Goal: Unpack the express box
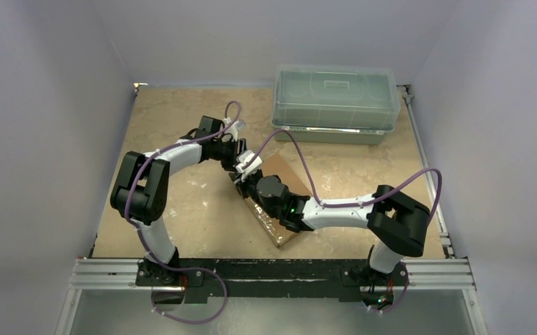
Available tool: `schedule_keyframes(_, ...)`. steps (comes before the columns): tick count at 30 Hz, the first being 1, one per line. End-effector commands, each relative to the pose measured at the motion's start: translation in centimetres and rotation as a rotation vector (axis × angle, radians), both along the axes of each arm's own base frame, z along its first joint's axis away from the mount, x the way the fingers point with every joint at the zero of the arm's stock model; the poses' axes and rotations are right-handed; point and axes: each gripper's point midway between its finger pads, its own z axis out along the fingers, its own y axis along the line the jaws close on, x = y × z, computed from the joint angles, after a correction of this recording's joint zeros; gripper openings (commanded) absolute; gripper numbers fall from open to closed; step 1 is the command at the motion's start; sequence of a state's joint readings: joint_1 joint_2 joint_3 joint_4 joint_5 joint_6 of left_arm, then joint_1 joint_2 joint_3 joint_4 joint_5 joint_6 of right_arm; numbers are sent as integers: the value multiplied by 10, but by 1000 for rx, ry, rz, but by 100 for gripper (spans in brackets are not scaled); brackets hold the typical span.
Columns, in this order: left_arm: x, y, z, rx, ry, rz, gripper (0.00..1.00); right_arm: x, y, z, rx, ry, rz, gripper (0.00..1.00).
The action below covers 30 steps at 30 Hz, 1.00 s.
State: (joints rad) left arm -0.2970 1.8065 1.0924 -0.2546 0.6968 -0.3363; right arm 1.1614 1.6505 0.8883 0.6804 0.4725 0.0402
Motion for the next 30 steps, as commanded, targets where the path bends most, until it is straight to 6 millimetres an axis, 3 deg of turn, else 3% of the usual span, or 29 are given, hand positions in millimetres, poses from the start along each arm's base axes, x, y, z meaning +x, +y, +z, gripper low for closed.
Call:
schedule_keyframes(1, 1, 2, -6, 17, -17, -11, 43, -4, 13, 19, 69, -33, 43, 0)
schedule_keyframes(5, 1, 3, -7, 19, -15, -11, 43, 0, 8, 15, 61, -31, 7, 0)
schedule_keyframes(17, 1, 3, -7, 20, -16, -12, 42, -1, 0, 43, 102, -65, -6, 0)
schedule_keyframes(30, 0, 2, -5, 15, -17, -14, 42, 6, -3, 27, 49, -57, -51, 0)
